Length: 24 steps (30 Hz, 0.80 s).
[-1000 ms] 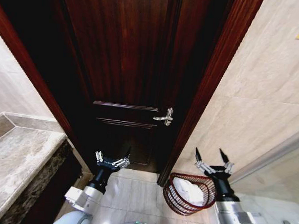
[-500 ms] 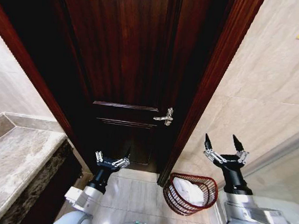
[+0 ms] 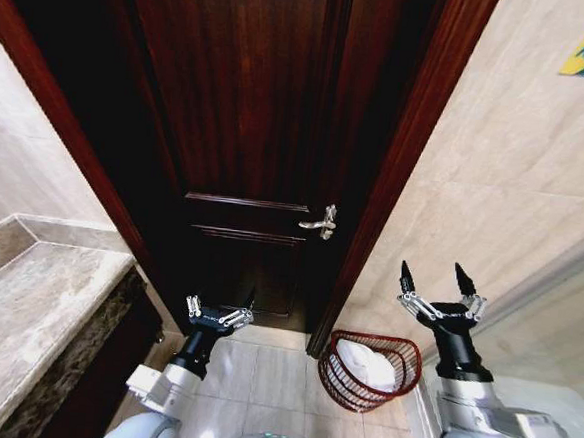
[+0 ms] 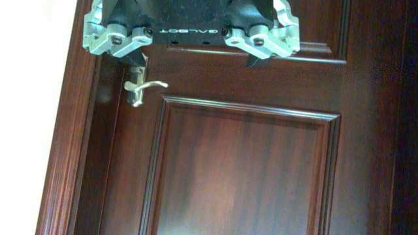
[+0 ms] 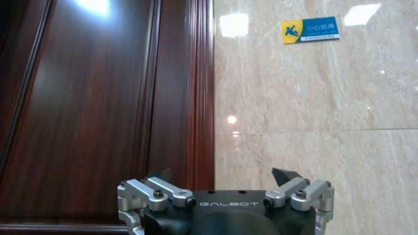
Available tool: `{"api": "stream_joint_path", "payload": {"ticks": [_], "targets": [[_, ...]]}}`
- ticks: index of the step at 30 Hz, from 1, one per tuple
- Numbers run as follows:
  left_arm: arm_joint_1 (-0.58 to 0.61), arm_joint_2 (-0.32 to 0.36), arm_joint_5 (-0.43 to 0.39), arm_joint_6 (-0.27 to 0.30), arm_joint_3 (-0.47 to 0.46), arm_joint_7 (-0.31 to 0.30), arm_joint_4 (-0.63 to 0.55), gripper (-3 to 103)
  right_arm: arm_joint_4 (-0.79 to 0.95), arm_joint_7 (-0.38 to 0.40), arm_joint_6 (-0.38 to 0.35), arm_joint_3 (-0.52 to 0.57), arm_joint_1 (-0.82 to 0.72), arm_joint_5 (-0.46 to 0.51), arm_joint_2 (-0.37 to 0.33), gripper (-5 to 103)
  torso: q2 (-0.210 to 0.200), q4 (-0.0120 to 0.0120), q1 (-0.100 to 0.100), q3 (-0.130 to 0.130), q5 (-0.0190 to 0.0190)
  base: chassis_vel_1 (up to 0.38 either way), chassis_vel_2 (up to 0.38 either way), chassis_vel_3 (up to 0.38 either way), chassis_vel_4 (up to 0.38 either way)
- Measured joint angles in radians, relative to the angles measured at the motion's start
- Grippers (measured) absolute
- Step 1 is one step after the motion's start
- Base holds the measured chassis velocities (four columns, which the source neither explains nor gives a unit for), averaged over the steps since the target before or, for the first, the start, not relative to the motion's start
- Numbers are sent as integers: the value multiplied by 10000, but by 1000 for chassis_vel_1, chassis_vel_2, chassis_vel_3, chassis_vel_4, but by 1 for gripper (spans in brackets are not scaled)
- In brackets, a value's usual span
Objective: Discard the used towel into the hamper.
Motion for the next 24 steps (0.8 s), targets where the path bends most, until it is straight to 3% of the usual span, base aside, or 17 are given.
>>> {"api": "stream_joint_path", "payload": {"ticks": [12,24], "targets": [[0,0,0,0,0,0,0,100,-78,-32,56,18,130,146,-13,100,-2,1,8,2,-1,82,-86,-94,83],[3,0,0,0,1,1,0,100,-301,-12,-20,12,582,385,-227,100,6,0,-9,-4,5,203,-213,-213,205]]}}
